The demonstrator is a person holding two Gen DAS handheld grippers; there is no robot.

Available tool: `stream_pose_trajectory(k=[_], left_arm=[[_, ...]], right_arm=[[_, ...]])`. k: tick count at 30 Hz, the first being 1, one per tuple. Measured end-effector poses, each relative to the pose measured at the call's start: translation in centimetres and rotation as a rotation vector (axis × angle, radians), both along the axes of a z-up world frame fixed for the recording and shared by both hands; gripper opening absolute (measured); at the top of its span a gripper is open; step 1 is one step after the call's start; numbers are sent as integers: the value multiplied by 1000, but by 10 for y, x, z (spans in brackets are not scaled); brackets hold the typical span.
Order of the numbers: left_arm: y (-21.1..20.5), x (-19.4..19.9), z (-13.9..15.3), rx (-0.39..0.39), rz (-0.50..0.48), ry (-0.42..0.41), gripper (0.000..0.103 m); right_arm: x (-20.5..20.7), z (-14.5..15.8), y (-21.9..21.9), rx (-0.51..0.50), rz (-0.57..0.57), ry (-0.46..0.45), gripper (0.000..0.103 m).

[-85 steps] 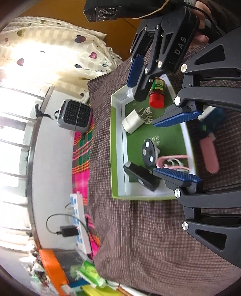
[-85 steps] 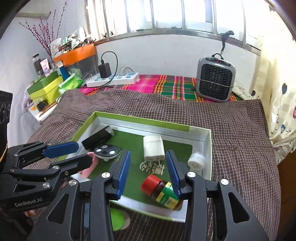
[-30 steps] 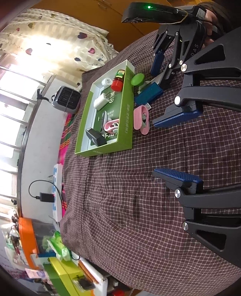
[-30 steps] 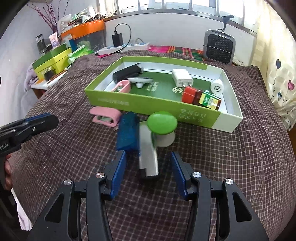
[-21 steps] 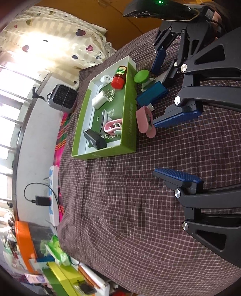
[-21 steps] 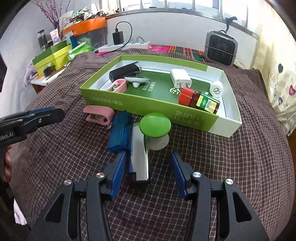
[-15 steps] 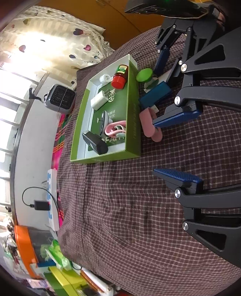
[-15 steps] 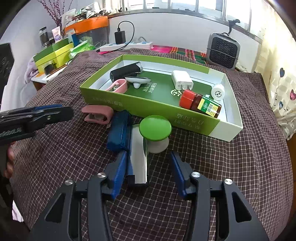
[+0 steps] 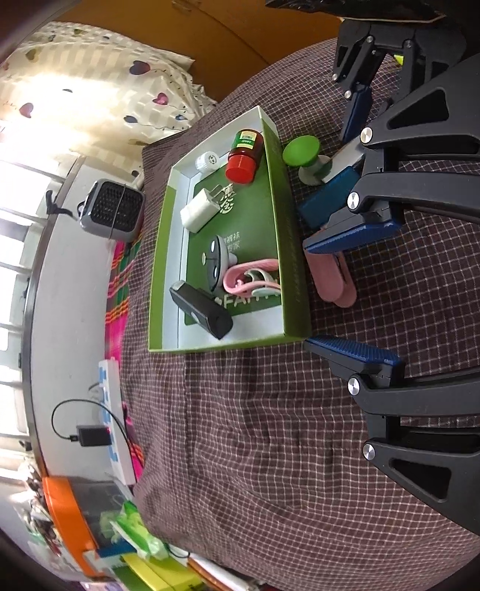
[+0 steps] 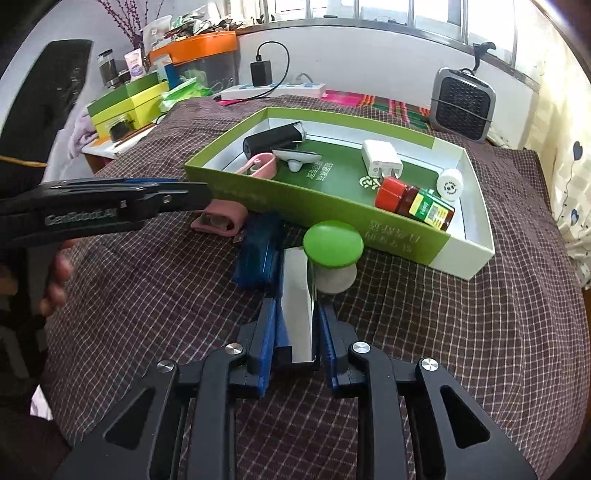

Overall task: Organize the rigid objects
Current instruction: 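Grasp the silver rectangular bar with the right tool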

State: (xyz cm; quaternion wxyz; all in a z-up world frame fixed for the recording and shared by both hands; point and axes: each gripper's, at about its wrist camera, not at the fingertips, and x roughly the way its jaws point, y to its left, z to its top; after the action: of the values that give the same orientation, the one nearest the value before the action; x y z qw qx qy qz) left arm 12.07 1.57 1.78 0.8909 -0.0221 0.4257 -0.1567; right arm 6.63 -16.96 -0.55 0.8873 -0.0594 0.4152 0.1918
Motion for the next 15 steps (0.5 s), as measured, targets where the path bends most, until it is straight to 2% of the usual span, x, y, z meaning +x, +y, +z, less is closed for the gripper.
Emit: stream_pose_trajectory(k=[15], left_arm=[[-23, -10, -6, -6, -90, 29, 45]], right_arm=[[-28, 1, -28, -24, -56, 0, 24]])
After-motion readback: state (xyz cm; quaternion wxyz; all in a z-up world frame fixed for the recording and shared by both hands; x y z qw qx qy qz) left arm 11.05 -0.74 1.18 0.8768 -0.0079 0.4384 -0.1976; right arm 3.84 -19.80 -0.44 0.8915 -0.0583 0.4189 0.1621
